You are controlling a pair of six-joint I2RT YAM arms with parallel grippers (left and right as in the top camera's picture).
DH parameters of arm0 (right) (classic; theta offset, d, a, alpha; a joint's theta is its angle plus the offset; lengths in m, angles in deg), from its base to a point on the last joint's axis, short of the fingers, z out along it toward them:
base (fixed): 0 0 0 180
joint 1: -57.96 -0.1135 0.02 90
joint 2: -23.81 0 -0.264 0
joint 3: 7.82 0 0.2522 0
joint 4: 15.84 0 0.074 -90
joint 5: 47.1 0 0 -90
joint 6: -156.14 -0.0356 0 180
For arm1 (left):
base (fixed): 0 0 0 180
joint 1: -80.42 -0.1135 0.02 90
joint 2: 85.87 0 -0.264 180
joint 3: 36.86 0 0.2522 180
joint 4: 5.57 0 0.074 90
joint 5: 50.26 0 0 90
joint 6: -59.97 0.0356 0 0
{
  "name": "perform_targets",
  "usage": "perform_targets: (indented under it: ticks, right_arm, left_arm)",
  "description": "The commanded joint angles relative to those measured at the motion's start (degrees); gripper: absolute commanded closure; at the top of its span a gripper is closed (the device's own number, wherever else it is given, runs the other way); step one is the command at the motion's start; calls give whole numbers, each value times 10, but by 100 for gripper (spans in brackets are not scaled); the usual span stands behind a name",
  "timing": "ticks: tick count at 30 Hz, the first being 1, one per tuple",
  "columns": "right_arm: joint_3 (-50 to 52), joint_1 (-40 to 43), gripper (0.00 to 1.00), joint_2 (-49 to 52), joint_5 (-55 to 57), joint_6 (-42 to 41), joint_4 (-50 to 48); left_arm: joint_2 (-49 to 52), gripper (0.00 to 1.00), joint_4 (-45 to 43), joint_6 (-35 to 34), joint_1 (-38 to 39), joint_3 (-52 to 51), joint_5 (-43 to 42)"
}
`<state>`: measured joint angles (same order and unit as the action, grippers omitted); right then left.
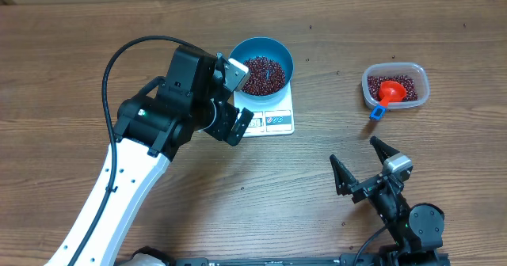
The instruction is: Scoop item into bowl and weigh 150g on scale
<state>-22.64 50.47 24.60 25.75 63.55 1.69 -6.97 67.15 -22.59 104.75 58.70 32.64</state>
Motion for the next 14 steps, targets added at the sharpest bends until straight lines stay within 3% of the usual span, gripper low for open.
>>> perform_targets:
  ticks: [1, 14]
  right_arm:
    - [6, -1, 0, -7, 1, -2, -5]
    - [6, -1, 0, -7, 1, -2, -5]
  left_arm:
    - [2, 0, -1, -6, 0, 4, 0]
    - [2, 0, -1, -6, 1, 4, 0]
